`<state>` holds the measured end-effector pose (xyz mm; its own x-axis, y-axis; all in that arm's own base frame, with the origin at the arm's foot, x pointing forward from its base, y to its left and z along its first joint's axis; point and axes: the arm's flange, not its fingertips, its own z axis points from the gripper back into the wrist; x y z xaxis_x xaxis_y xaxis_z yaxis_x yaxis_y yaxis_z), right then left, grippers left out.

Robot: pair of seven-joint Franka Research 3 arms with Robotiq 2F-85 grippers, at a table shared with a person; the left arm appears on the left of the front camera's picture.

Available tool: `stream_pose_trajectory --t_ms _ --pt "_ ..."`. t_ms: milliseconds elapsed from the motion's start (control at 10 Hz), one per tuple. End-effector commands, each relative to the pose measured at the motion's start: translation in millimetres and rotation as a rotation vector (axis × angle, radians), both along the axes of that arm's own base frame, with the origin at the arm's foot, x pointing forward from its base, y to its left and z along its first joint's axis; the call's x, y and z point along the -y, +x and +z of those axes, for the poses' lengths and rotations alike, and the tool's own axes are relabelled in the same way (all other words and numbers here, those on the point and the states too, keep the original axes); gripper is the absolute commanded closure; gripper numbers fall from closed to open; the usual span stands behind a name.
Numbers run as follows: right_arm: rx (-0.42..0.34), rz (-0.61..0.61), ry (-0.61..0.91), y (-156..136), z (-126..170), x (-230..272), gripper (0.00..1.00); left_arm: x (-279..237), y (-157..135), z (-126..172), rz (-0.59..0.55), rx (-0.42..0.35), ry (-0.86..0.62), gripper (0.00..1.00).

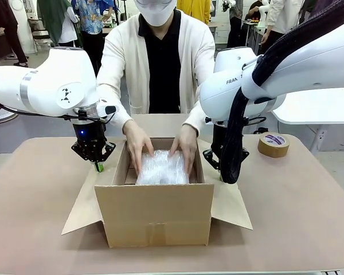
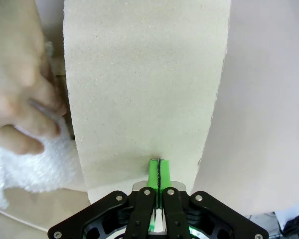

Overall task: Wrap the clocks to prevent damage.
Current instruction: Once the human has placed the objects inside and stepped back, release both hands from the side flaps of the Package Box.

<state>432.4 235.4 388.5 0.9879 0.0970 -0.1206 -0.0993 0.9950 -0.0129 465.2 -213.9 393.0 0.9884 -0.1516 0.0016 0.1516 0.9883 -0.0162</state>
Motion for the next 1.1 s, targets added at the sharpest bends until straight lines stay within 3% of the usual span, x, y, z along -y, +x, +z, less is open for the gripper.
stream_pose_trajectory --t_ms 0,1000 --pt "0.005 -0.014 -0.014 0.2 -1.1 0.3 0.99 -0.1 0.1 -1.0 0.003 -0.003 -0.004 1.0" --pt "0.005 -0.014 -0.014 0.2 -1.1 0.3 0.99 -0.1 0.1 -1.0 0.003 -0.003 -0.004 1.0"
